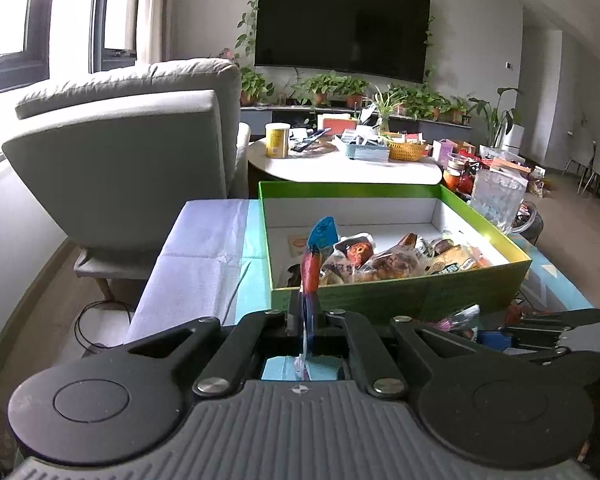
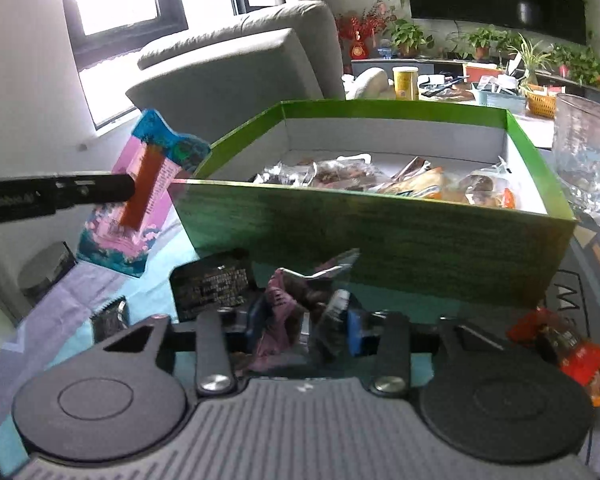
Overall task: Organize snacks
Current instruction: 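Grasp the pink popsicle-print packet with the left gripper while the right grasps a pink-purple wrapper, then lower both packets into the green box and open both grippers, then move both grippers back to the remaining snacks on the mat, then grasp the black square snack pack with the left gripper while the right grasps the red wrapped snack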
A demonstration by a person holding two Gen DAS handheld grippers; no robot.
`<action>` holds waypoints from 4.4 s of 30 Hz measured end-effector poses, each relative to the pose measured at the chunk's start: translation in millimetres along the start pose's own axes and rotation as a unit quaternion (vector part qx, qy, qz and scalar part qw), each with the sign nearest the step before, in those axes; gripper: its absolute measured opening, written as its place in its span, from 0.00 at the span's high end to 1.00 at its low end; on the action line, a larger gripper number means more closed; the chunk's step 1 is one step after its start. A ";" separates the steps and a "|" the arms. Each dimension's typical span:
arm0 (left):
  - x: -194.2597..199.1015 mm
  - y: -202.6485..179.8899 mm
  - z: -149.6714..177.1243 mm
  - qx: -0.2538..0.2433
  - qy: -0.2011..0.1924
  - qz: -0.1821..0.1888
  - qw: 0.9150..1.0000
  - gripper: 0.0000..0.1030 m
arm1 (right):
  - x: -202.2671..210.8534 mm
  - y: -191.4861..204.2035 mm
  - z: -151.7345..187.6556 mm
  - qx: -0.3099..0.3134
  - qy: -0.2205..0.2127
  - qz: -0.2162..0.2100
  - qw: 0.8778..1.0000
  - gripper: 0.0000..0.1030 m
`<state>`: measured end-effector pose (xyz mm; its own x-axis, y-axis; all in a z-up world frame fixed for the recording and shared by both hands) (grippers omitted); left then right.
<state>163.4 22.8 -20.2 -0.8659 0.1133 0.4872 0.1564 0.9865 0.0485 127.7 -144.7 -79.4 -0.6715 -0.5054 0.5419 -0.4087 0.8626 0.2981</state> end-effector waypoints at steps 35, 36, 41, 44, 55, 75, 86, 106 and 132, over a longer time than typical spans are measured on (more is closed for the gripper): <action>-55.1 -43.3 -65.9 -0.011 -0.037 0.016 0.999 0.97 | 23.8 -45.4 -89.0 -0.010 -0.147 0.032 0.989 0.64; -59.0 -44.1 -65.2 -0.012 -0.033 0.011 0.999 0.94 | 22.0 -48.2 -89.2 -0.015 -0.145 0.034 0.989 0.64; -71.0 -41.6 -55.4 -0.020 -0.014 -0.040 0.999 0.59 | 8.8 -52.0 -81.9 0.008 -0.106 0.084 0.991 0.41; -67.4 -36.2 -51.2 -0.016 -0.009 -0.038 0.999 0.59 | 16.2 -51.7 -72.8 0.017 -0.124 0.103 0.987 0.40; -35.7 -32.3 -41.3 -0.032 -0.018 -0.046 0.998 0.53 | 51.2 -65.1 -64.3 0.013 -0.146 0.137 0.980 0.40; 6.7 -36.4 15.0 -0.034 0.051 -0.043 0.997 0.53 | 57.0 -80.5 8.3 0.035 -0.032 0.110 0.993 0.41; -5.2 -54.1 41.0 -0.045 0.113 -0.031 0.992 0.53 | 53.3 -87.1 18.7 0.014 -0.005 0.103 0.995 0.58; -41.3 -81.8 39.7 -0.023 0.155 -0.085 0.984 0.51 | 84.6 -44.7 38.3 -0.008 -0.047 0.042 0.998 0.36; -39.9 -36.6 39.1 0.025 0.168 -0.110 0.979 0.48 | 87.4 -25.9 47.5 0.016 -0.001 -0.015 1.000 0.35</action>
<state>173.7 -13.2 -75.5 -0.6691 -0.1389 0.7301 -0.0466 0.9883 0.1452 50.3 -212.2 -77.0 -0.6599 -0.5306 0.5320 -0.4475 0.8463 0.2891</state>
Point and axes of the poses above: each gripper's, at about its wrist camera, not at the fingertips, and x roughly against the way its jaws point, y to its left, z to its underside, the point moved 4 cm from there along -x, roughly the way its jaws point, and after that the axes turned 12 degrees about -z, right-handed, at the moved point
